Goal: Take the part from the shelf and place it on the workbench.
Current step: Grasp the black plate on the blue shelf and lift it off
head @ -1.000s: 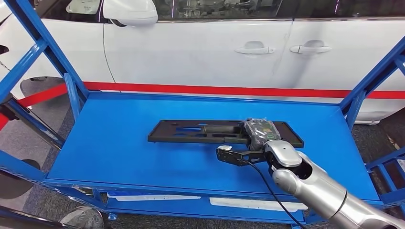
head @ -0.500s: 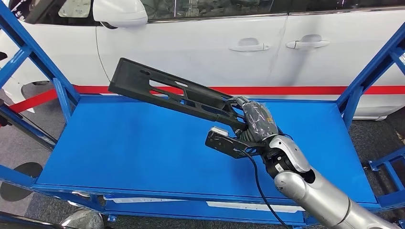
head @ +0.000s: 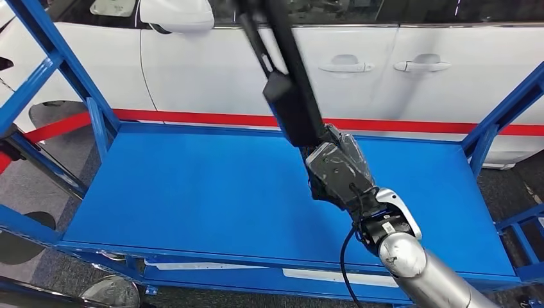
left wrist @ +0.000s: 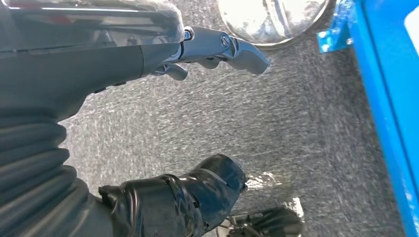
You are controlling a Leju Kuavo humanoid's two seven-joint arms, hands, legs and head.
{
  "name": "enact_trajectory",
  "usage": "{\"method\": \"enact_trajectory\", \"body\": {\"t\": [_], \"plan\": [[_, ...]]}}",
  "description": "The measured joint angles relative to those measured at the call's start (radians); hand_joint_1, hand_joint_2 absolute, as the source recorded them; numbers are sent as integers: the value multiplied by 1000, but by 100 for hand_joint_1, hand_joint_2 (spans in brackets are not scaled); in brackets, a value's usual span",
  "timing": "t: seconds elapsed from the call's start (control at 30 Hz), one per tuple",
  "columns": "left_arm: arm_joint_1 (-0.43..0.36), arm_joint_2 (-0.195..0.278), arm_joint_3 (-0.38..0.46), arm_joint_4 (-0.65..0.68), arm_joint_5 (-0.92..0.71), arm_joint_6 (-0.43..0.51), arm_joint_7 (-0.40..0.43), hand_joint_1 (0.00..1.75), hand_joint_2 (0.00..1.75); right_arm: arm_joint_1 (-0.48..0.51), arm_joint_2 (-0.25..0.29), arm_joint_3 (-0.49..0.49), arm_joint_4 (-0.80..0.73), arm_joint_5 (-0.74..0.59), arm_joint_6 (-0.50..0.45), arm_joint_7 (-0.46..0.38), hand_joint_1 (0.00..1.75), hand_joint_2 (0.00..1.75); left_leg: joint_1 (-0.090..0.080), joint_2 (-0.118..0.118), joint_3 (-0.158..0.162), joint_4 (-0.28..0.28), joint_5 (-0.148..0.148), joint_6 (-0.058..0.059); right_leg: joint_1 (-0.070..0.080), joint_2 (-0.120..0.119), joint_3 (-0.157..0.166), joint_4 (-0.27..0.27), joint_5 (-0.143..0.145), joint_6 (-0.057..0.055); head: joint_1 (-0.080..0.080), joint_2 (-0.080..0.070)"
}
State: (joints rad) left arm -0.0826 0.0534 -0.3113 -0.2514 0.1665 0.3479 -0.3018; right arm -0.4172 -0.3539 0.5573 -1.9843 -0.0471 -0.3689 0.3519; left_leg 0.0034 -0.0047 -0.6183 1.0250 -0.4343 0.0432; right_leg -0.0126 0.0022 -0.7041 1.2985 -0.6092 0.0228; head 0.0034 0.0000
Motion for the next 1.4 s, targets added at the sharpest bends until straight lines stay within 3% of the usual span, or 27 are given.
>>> {"method": "enact_trajectory", "body": {"t": [0.03, 0.07, 0.13, 0.2, 0.33, 0.4, 0.47, 0.5, 0.53, 0.57, 0.67, 0.7, 0.73, 0.8, 0.87, 0.9, 0.97, 1.0, 1.03, 1.07, 1.13, 1.17, 1.23, 1.27, 1.33, 1.37, 1.4], "plan": [[1, -2, 0, 0, 0, 0, 4, 0, 175, 4, 2, 0, -1, -36, -22, -10, 175, 175, 0, 0, -4, 4, 1, 0, 0, 0, -2, 14, 2, -1, 0, 0], [1, -3, 0, 0, -1, 0, 7, 0, 175, 6, 3, 0, -3, -56, -39, -18, 175, 175, -1, 0, -8, 7, 1, 0, 0, 0, 14, -11, 21, -2, 0, 0], [1, -6, 0, 0, -2, 1, 10, 0, 175, 8, 5, 0, -9, -72, -59, -27, 175, 175, -2, -1, -16, 16, 3, -3, 1, 0, 82, -136, 75, -6, 0, 0], [-1, -8, 0, 0, -3, 3, 11, 0, 175, 8, 8, 0, -19, -80, -70, -35, 175, 175, -5, -1, -25, 24, 8, -11, 3, 0, 125, -225, 105, -12, -1, 0], [1, -12, 0, 0, -5, 7, 16, 0, 175, 11, 14, 0, -32, -122, -94, -50, 175, 175, -6, -3, -39, 24, 17, -35, 5, -1, 115, -241, 131, -33, -1, 0], [2, -14, 0, 1, -7, 9, 19, 0, 175, 13, 17, 0, -40, -157, -110, -62, 175, 175, -3, -2, -64, 82, -42, -47, 1, -5, 98, -247, 150, -45, -2, 0], [1, -14, 0, 1, -9, 10, 22, 0, 175, 13, 19, 0, -49, -185, -125, -75, 175, 175, 0, -1, -100, 206, -136, -56, 1, -6, 76, -248, 168, -50, -5, 0], [1, -14, -1, 1, -11, 11, 23, 0, 175, 14, 19, 0, -53, -194, -133, -81, 175, 175, 0, -1, -110, 259, -166, -58, 2, -6, 64, -247, 177, -51, -6, 0], [1, -15, -1, 1, -11, 11, 24, 0, 175, 15, 19, 0, -57, -200, -141, -85, 175, 175, 0, -1, -103, 283, -180, -57, 3, -6, 51, -246, 185, -51, -6, 0], [1, -15, -1, 1, -12, 11, 25, 0, 175, 16, 19, 0, -61, -203, -148, -88, 175, 175, -1, -1, -76, 266, -175, -55, 4, -6, 40, -245, 194, -50, -6, 0], [-3, -14, -1, 0, -13, 11, 26, 0, 175, 18, 19, -1, -75, -205, -160, -92, 175, 175, -10, -1, 82, 60, -125, -36, 5, -6, 21, -246, 218, -45, -5, 0], [-5, -13, -1, 0, -13, 11, 26, 0, 175, 18, 19, -2, -79, -205, -161, -93, 175, 175, -14, 0, 114, 10, -116, -28, 4, -7, 19, -248, 226, -40, -6, 0], [-8, -12, -2, 0, -14, 12, 26, 0, 175, 18, 19, -3, -83, -204, -163, -94, 175, 175, -19, 0, 127, -16, -111, -21, 3, -8, 19, -251, 234, -35, -6, 0], [-9, -12, -3, 0, -14, 12, 27, 0, 175, 19, 19, -6, -89, -204, -166, -94, 175, 175, -22, 0, 121, -27, -91, -9, 1, -9, 20, -262, 252, -22, -7, 0], [-8, -12, -4, 1, -15, 11, 29, 0, 175, 19, 18, -9, -95, -200, -171, -92, 175, 175, -17, 6, 115, -43, -61, 1, 3, -6, 12, -252, 232, -13, -5, 0], [-8, -13, -4, 1, -16, 11, 31, 0, 175, 19, 18, -11, -99, -196, -174, -90, 175, 175, -13, 9, 108, -50, -44, 8, 3, -4, 1, -221, 194, -10, -4, 0], [-8, -13, -4, 1, -17, 11, 32, 0, 175, 21, 18, -13, -104, -185, -180, -86, 175, 175, -11, 12, 80, -51, -20, 15, 1, -2, -26, -106, 86, -3, -2, 0], [-8, -14, -4, 1, -18, 11, 33, 0, 175, 23, 17, -14, -107, -180, -182, -83, 175, 175, -11, 13, 63, -50, -8, 15, -2, -2, -35, -45, 52, 1, -2, 0], [-8, -14, -5, 1, -18, 11, 33, 0, 175, 24, 16, -15, -108, -176, -183, -80, 175, 175, -11, 13, 46, -47, 3, 12, -5, -3, -33, -2, 43, 5, -2, 0], [-8, -14, -5, 1, -18, 11, 34, 0, 175, 26, 15, -15, -110, -171, -184, -78, 175, 175, -9, 14, 28, -42, 13, 9, -9, -3, -18, 12, 56, 10, -2, 0], [-8, -14, -5, 1, -18, 11, 34, 0, 175, 26, 12, -16, -114, -162, -185, -73, 175, 175, -5, 14, -8, -24, 28, -1, -18, -3, 59, -57, 102, 19, -2, 0], [-8, -13, -5, 1, -18, 11, 34, 0, 175, 26, 12, -16, -116, -157, -185, -70, 175, 175, -4, 14, -26, -11, 32, -7, -20, -3, 113, -125, 103, 24, -1, 0], [-8, -11, -5, 1, -18, 12, 34, 0, 175, 27, 11, -16, -121, -148, -185, -66, 175, 175, -5, 11, -49, 11, 41, -20, -20, 1, 178, -225, 82, 18, -2, 0], [-8, -10, -5, 1, -18, 13, 34, 0, 175, 28, 11, -16, -122, -144, -184, -63, 175, 175, -5, 9, -56, 15, 48, -25, -16, 4, 183, -244, 73, 11, -3, 0], [-5, -10, -5, 1, -18, 14, 35, 0, 175, 29, 10, -16, -124, -136, -183, -58, 175, 175, -1, 6, -64, 17, 61, -36, -14, 3, 166, -246, 85, -11, -1, 0], [-2, -11, -5, 1, -19, 13, 35, 0, 175, 28, 9, -17, -124, -132, -181, -56, 175, 175, 1, 5, -74, 26, 47, -41, -13, 1, 156, -245, 96, -20, -2, 0], [0, -13, -5, 1, -19, 13, 35, 0, 175, 28, 9, -17, -125, -127, -180, -53, 175, 175, 3, 5, -87, 54, 12, -46, -14, -1, 143, -247, 108, -29, -2, 0]]}}
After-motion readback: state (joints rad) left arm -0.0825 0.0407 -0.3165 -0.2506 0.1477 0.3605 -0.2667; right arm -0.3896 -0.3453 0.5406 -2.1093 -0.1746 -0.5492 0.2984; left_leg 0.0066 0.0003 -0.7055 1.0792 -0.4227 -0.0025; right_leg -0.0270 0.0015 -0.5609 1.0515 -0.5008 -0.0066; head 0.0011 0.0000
